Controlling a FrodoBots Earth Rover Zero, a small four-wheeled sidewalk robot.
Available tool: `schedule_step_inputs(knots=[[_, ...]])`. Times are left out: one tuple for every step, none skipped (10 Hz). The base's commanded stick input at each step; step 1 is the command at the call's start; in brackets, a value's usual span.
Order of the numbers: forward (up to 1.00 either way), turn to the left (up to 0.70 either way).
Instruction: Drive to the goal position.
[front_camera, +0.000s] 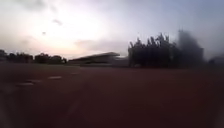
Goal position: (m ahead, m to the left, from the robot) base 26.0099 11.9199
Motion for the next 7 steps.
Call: schedule_step_inputs(knots=[[0.70, 0.00], [0.70, 0.00], [0.70, 0.00], [0.70, 0.00], [0.70, 0.00], [0.70, 0.00], [0.70, 0.00]])
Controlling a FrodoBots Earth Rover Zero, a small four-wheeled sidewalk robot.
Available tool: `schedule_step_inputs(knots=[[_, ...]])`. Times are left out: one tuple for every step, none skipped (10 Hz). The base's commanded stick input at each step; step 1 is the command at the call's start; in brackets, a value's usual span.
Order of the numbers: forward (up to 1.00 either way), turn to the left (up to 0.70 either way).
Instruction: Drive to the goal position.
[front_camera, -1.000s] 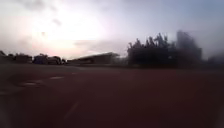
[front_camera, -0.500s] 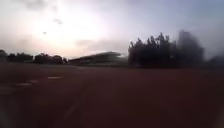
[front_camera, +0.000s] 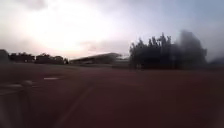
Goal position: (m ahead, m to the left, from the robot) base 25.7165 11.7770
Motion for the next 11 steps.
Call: schedule_step_inputs(knots=[[0.70, 0.00], [0.70, 0.00], [0.70, 0.00], [0.70, 0.00], [0.70, 0.00], [0.70, 0.00], [0.70, 0.00], [0.70, 0.00], [0.70, 0.00], [0.70, 0.00], [0.70, 0.00]])
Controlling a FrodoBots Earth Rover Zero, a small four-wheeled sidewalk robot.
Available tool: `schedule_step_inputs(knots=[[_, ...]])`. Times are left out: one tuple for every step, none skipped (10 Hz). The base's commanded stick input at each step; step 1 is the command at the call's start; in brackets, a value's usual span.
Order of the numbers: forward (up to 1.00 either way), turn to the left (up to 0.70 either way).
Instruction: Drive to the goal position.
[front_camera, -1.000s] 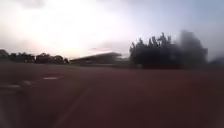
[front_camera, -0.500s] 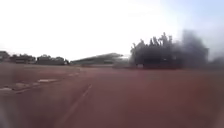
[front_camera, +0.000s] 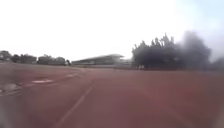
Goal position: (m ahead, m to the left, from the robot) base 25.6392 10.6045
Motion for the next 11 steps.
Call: schedule_step_inputs(knots=[[0.70, 0.00], [0.70, 0.00], [0.70, 0.00], [0.70, 0.00], [0.70, 0.00], [0.70, 0.00], [0.70, 0.00], [0.70, 0.00], [0.70, 0.00], [0.70, 0.00], [0.70, 0.00]])
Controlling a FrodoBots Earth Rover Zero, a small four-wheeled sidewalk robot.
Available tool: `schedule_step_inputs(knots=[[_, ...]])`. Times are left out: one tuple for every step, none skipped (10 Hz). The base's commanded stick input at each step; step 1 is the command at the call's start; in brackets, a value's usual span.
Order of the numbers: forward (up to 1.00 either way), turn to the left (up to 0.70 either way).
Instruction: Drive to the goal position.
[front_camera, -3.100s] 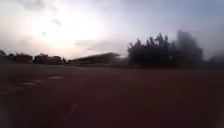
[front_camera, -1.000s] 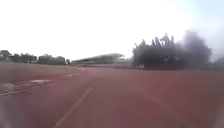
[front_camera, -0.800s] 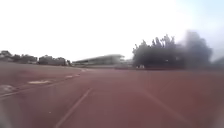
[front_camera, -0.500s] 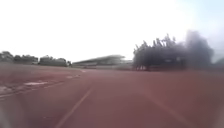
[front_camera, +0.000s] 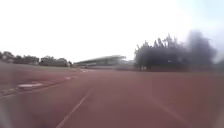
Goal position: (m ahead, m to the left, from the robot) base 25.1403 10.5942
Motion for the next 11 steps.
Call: schedule_step_inputs(knots=[[0.70, 0.00], [0.70, 0.00], [0.70, 0.00], [0.70, 0.00], [0.70, 0.00], [0.70, 0.00], [0.70, 0.00], [0.70, 0.00], [0.70, 0.00], [0.70, 0.00], [0.70, 0.00]])
